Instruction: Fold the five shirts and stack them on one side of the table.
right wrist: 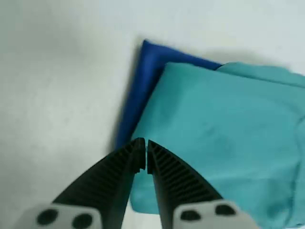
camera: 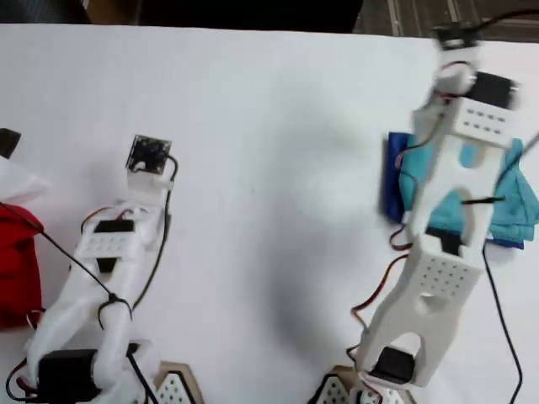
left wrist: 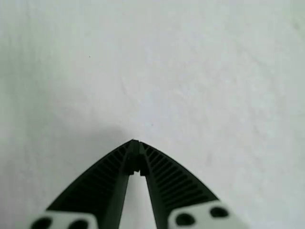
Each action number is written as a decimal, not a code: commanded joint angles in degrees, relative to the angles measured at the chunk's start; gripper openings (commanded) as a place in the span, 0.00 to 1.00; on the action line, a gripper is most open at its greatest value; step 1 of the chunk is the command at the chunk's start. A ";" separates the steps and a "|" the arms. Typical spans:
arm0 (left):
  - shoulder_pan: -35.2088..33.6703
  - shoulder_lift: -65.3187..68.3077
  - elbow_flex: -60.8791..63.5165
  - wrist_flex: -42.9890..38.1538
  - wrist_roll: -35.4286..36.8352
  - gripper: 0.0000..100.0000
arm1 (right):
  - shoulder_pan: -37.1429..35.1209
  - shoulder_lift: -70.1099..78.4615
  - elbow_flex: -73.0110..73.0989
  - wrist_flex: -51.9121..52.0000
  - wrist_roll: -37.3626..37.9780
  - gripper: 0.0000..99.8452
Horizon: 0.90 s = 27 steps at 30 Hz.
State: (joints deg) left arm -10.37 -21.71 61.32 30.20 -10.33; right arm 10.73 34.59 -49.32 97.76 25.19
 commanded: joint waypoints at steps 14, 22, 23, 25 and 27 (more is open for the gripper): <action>-0.97 0.00 0.40 -0.44 0.35 0.03 | -35.03 -36.97 71.82 -35.12 -5.71 0.02; -20.31 -0.44 -11.12 20.22 -12.66 0.03 | -37.23 -35.30 89.41 -53.41 -7.03 0.02; -24.00 -0.44 -14.02 23.03 -13.71 0.03 | -37.41 -35.30 89.41 -53.41 -7.03 0.02; -30.95 -0.44 -20.62 28.84 -15.91 0.03 | -37.41 -35.21 89.41 -53.41 -7.03 0.02; -36.57 -0.26 -27.91 34.90 -19.52 0.06 | -37.49 -35.21 89.41 -53.41 -6.68 0.05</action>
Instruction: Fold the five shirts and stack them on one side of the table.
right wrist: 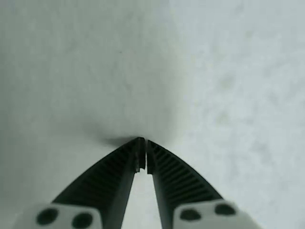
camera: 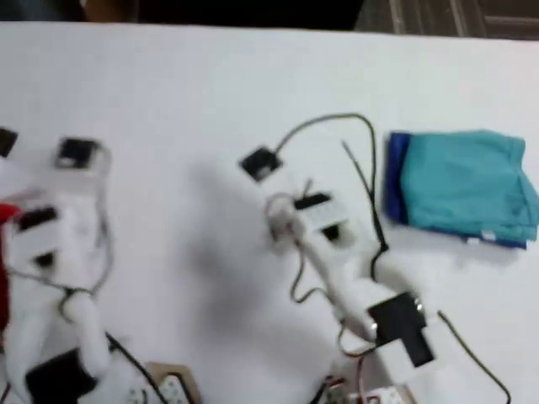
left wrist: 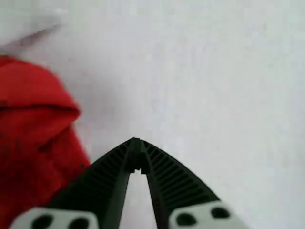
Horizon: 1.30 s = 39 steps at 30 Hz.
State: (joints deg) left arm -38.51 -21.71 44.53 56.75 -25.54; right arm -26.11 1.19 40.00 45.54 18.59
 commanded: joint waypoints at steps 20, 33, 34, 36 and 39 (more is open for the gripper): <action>-44.22 13.19 -25.71 6.15 -26.02 0.31 | -0.66 -1.36 0.18 -1.27 0.00 0.25; -40.53 32.35 -26.42 7.74 -26.90 0.14 | -0.66 -1.36 0.18 -1.19 0.00 0.25; -40.00 31.82 -27.21 9.23 -26.73 0.05 | -0.66 -1.36 0.18 -1.19 0.00 0.25; -38.77 30.07 -28.97 13.27 -25.41 0.05 | -0.66 -1.36 0.18 -1.19 0.00 0.25; -33.67 26.02 -33.19 20.40 -22.15 0.03 | -0.66 -1.36 0.18 -1.27 0.00 0.25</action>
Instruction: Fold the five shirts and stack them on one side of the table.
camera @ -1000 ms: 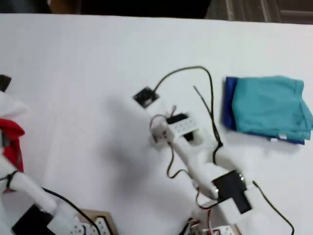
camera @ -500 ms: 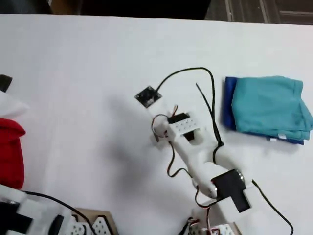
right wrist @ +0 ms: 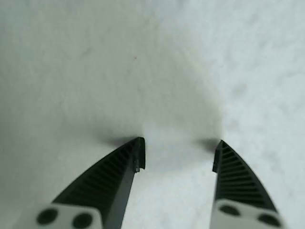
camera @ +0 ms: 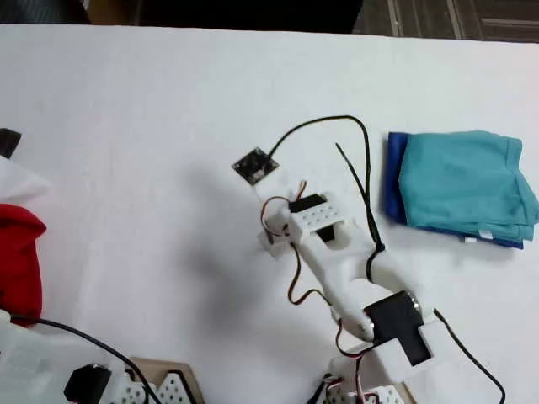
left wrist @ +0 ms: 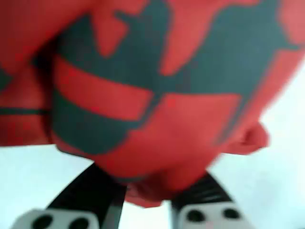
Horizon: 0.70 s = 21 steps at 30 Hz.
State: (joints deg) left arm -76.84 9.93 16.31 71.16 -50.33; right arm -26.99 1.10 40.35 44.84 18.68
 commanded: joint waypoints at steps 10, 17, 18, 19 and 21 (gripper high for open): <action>43.87 -22.15 -26.59 25.14 25.41 0.03 | 0.40 -1.19 -0.09 -0.84 -0.62 0.25; 67.52 -23.47 -42.33 24.35 33.23 0.03 | 0.66 -1.27 0.35 -0.92 -0.62 0.25; 69.36 -23.47 -42.33 23.21 33.23 0.03 | 0.66 -1.27 0.35 -0.92 -0.62 0.25; 70.68 -23.47 -42.24 22.24 33.23 0.03 | 0.66 -1.27 0.35 -0.92 -0.62 0.25; 71.38 -23.30 -42.15 21.27 33.49 0.03 | 0.66 -1.27 0.35 -1.01 -0.62 0.25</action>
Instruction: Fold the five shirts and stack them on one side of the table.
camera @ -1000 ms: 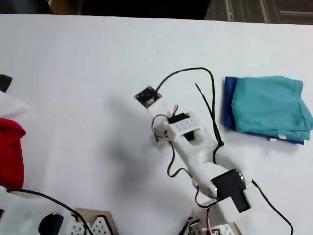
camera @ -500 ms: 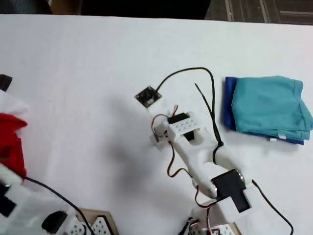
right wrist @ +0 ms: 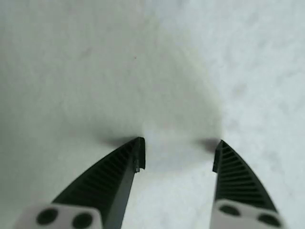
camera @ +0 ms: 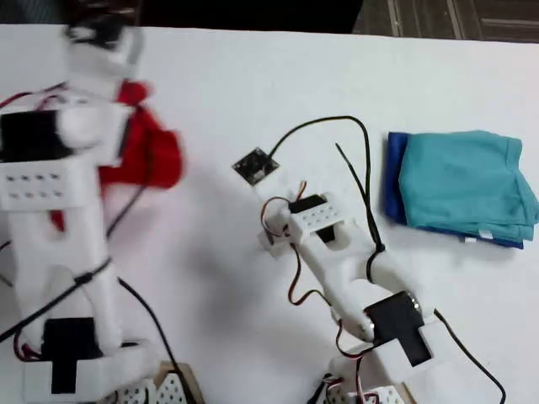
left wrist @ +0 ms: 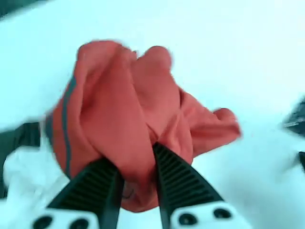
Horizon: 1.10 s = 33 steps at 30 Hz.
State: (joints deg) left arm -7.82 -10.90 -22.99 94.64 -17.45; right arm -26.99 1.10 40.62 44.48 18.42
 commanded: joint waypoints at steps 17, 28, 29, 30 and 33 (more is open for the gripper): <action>6.59 10.81 -3.38 -2.02 0.26 0.06 | 0.40 -1.27 0.09 -0.66 -0.35 0.25; 4.75 12.13 -13.32 -2.90 -4.48 0.26 | 0.40 -1.27 0.09 -0.66 -0.35 0.25; 3.43 12.04 -14.46 -2.81 -4.48 0.26 | 0.40 -1.27 0.09 -0.66 -0.35 0.25; 1.76 12.04 -15.25 -2.73 -4.48 0.26 | 0.40 -1.27 0.09 -0.66 -0.26 0.25; -5.10 12.48 -14.73 -0.88 -4.48 0.26 | 0.22 -1.89 0.18 -0.04 0.09 0.25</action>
State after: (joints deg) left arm -7.03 1.58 -35.74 92.44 -21.41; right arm -26.99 1.10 40.70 44.48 18.42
